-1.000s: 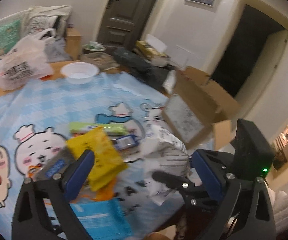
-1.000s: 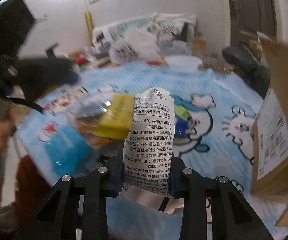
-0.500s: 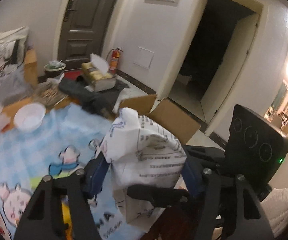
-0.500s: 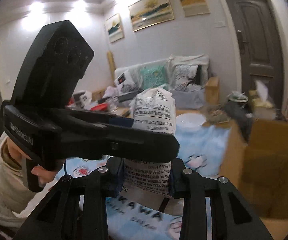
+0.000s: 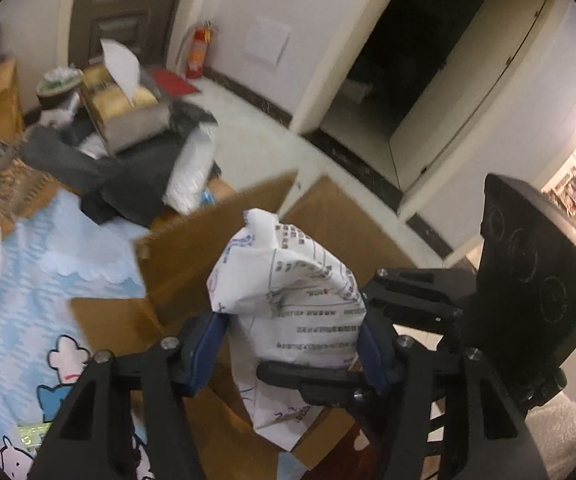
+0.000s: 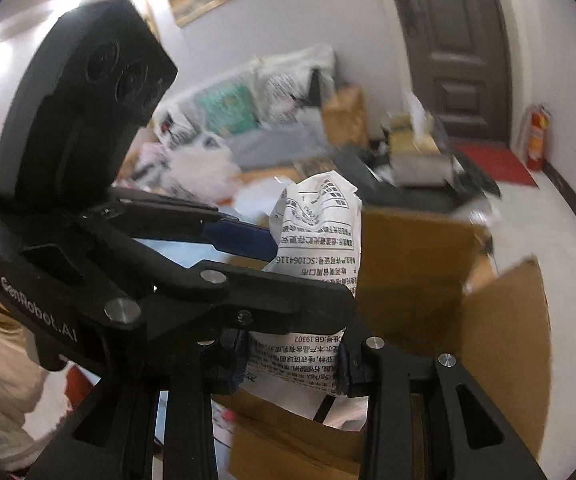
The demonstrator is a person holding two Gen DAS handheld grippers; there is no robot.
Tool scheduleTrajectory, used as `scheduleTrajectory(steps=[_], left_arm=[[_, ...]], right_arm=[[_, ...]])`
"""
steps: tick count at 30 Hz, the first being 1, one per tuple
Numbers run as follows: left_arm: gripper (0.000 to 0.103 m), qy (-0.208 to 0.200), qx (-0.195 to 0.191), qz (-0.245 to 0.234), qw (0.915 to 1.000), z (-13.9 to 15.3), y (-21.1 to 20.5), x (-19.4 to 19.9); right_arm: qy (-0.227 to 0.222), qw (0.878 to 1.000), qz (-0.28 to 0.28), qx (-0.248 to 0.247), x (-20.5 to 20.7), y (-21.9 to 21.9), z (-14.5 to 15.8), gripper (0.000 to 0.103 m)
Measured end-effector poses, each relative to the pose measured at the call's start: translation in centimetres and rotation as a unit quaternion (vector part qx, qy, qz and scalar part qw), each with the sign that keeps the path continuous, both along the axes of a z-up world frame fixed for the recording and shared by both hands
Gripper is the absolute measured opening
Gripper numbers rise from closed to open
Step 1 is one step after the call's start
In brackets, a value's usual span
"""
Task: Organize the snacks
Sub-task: 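Carry the white paper bag into the cardboard box and open the right gripper, then move the right gripper back over the table to the blue wet-wipe pack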
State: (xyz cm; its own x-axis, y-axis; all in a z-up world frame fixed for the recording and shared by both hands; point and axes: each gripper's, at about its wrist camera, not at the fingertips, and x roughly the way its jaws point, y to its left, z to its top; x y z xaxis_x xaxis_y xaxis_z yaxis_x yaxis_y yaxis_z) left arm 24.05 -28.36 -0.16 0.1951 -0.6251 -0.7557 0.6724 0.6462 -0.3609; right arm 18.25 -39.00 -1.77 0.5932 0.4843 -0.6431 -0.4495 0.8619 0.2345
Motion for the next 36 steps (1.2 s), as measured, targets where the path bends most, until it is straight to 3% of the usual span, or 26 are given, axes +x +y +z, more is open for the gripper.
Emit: scheduleTrajectory(steps=[9, 11, 15, 18, 23, 29, 36], left_arm=[[0.057, 0.018, 0.053, -0.001, 0.9984, -3.3, -1.2, 0.9], [0.060, 0.021, 0.043, 0.001, 0.9989, -2.9, -0.8, 0.9], [0.075, -0.002, 0.034, 0.011, 0.9993, -1.4, 0.2, 0.5], [0.078, -0.020, 0.026, 0.011, 0.9994, 0.2, 1.2, -0.5], [0.082, -0.058, 0.001, 0.031, 0.9978, 3.5, 4.5, -2.9], [0.083, -0.104, -0.008, 0.080, 0.9913, 6.2, 10.7, -6.4], [0.089, -0.135, -0.008, 0.151, 0.9793, 6.8, 20.0, -11.1]], right_arm=[[0.051, 0.998, -0.015, -0.033, 1.2, -0.9, -3.8, 0.035], [0.050, 0.998, -0.026, -0.033, 1.6, -1.5, -4.1, 0.039], [0.042, 0.998, -0.027, -0.037, 1.3, -1.8, -3.9, 0.047], [0.037, 0.998, -0.023, -0.047, 1.6, -1.3, -3.9, 0.057], [0.011, 0.999, -0.018, -0.047, 0.1, -0.3, -2.7, 0.066], [-0.030, 0.999, 0.011, -0.041, -2.8, 3.2, -0.4, 0.070], [-0.063, 0.996, 0.064, -0.016, -5.9, 9.5, 1.3, 0.070]])
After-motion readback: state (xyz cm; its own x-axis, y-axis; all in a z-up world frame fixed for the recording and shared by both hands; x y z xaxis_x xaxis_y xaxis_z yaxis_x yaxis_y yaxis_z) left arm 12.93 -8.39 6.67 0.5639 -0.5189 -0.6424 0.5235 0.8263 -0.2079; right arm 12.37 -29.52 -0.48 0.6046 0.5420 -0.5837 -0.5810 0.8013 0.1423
